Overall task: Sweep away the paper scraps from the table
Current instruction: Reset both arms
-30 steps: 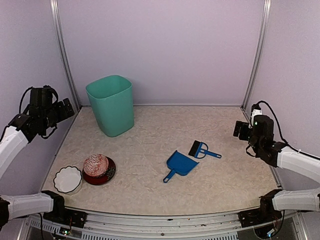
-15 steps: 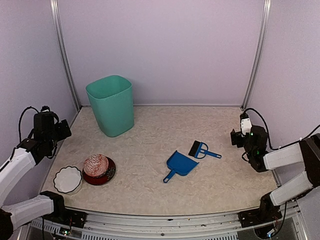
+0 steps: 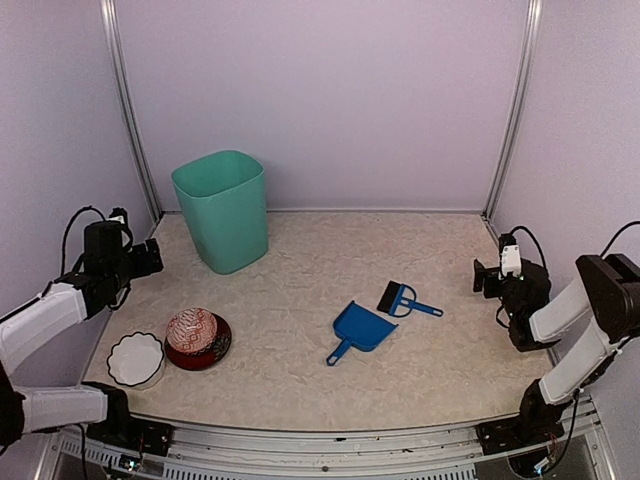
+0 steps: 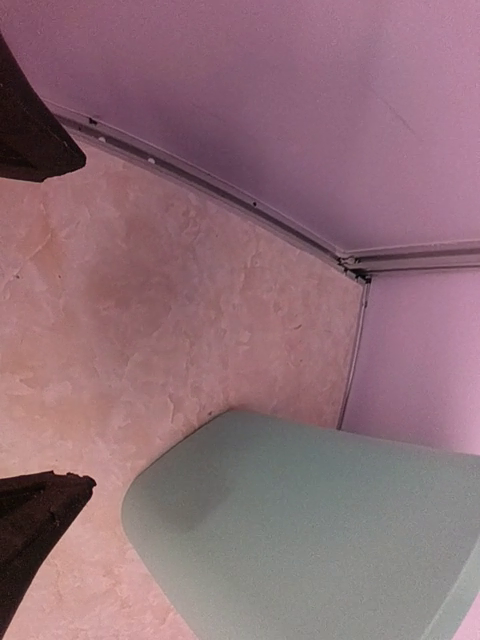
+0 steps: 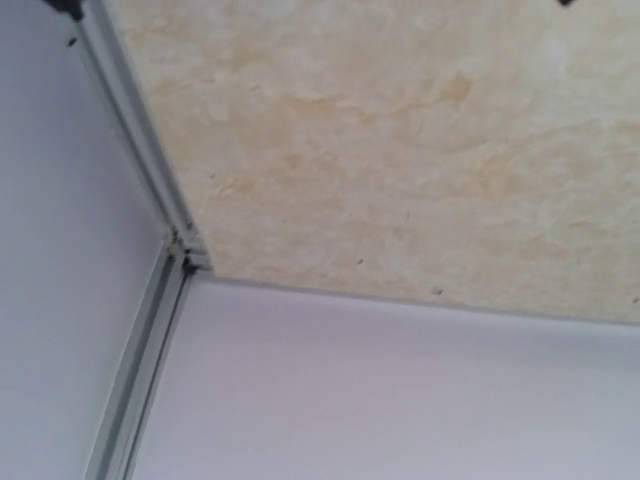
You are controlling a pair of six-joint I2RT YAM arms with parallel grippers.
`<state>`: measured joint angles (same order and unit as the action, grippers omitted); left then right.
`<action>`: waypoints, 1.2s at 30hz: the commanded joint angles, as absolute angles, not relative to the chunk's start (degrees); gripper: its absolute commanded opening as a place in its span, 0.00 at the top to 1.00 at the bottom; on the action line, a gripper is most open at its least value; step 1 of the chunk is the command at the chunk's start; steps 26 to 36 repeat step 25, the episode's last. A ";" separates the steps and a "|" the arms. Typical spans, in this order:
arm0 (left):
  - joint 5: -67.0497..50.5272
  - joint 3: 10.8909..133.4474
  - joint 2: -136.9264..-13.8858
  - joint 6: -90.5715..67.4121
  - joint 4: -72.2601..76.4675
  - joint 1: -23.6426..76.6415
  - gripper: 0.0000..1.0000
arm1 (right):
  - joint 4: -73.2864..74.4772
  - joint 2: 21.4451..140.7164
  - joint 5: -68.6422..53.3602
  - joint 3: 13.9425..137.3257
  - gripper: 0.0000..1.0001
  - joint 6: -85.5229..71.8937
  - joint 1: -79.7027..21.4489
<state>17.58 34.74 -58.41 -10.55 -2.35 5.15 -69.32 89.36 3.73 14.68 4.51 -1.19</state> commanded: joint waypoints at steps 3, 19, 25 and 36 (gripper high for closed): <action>11.14 32.61 -66.63 -8.03 7.84 3.82 0.01 | -75.26 90.28 -2.62 13.31 0.00 2.86 -0.26; 5.33 27.87 -79.62 -5.43 35.61 0.88 0.01 | -75.96 90.53 -2.78 13.25 0.00 2.92 -0.27; 4.58 27.10 -82.69 -3.49 42.83 0.90 0.01 | -76.63 90.46 -2.74 12.83 0.00 3.06 -0.26; 4.58 27.10 -82.69 -3.49 42.83 0.90 0.01 | -76.63 90.46 -2.74 12.83 0.00 3.06 -0.26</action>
